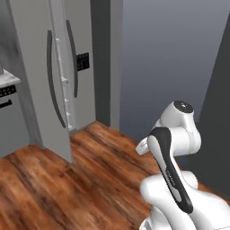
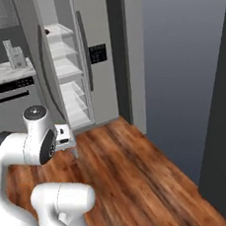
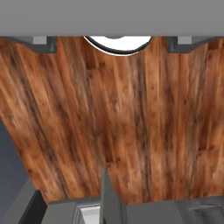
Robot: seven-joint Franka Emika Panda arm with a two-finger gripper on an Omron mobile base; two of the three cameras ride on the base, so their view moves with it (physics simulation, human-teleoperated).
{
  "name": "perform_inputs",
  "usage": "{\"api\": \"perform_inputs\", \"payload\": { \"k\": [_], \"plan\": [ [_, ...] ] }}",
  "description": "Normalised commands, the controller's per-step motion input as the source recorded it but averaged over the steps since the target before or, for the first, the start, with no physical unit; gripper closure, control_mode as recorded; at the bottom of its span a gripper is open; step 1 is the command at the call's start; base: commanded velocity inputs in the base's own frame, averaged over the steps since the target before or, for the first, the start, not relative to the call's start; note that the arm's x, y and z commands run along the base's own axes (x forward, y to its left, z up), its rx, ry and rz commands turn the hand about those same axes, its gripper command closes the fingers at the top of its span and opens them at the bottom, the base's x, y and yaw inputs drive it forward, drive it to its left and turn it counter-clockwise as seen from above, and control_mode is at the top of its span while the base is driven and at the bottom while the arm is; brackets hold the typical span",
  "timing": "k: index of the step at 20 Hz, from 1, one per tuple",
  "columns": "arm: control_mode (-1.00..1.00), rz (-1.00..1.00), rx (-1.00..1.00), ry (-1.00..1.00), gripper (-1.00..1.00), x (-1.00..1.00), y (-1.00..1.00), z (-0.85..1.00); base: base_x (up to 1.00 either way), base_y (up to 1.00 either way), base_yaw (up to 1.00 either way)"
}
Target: Pick up the pear and orange from the fridge and place one fruit on each plate on the dining counter.
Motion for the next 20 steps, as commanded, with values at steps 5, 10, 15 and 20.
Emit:
{"api": "perform_inputs", "payload": {
  "k": [5,10,15,20],
  "plan": [
    [1.00,0.00,0.00,0.00,-1.00,0.00,0.00,0.00,0.88,-0.13,0.01],
    [1.00,0.00,0.00,0.00,-1.00,0.00,0.00,0.00,0.80,-0.21,0.01],
    [1.00,0.00,0.00,0.00,-1.00,0.00,0.00,0.00,0.79,-0.24,0.02],
    [1.00,0.00,0.00,0.00,-1.00,0.00,0.00,0.00,0.81,-0.21,0.05]
  ]
}}
